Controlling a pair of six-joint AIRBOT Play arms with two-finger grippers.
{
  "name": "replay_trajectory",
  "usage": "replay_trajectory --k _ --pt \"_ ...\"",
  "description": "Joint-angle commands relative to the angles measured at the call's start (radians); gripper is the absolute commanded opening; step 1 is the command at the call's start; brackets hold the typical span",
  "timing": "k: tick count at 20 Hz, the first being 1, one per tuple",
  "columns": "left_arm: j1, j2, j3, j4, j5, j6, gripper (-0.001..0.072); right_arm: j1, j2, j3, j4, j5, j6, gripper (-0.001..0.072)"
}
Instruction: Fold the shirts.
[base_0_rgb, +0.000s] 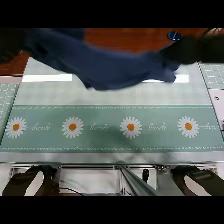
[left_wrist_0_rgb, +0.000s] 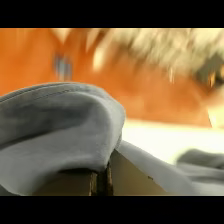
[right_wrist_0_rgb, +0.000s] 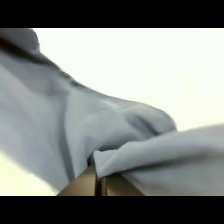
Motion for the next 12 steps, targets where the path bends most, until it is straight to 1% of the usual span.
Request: replay_trajectory --k 1,3,4,6,8,10,12 --pt "0.075 0.089 0.223 0.064 -0.034 0.000 0.0018 -0.010 0.051 0.347 -0.117 0.159 0.017 0.0020" --pt "0.101 0.146 0.278 0.154 -0.090 -0.008 0.0018 -0.010 0.117 0.402 -0.179 0.176 0.018 0.0020" --pt "0.109 0.179 0.287 0.207 -0.118 -0.032 0.0018 -0.010 0.159 0.403 -0.216 0.183 0.024 0.0020" --pt "0.113 0.246 0.287 0.350 -0.214 -0.109 0.0018 -0.010 0.224 0.403 -0.291 0.229 0.048 0.0020" --pt "0.113 0.286 0.280 0.460 -0.347 -0.177 0.0018 -0.010 0.264 0.403 -0.363 0.309 0.065 0.0020" --pt "0.113 0.302 0.249 0.497 -0.467 -0.189 0.0018 -0.010 0.273 0.395 -0.432 0.407 0.093 0.0020" --pt "0.113 0.301 0.179 0.490 -0.549 -0.222 0.0018 -0.010 0.274 0.344 -0.436 0.465 0.108 0.0020"
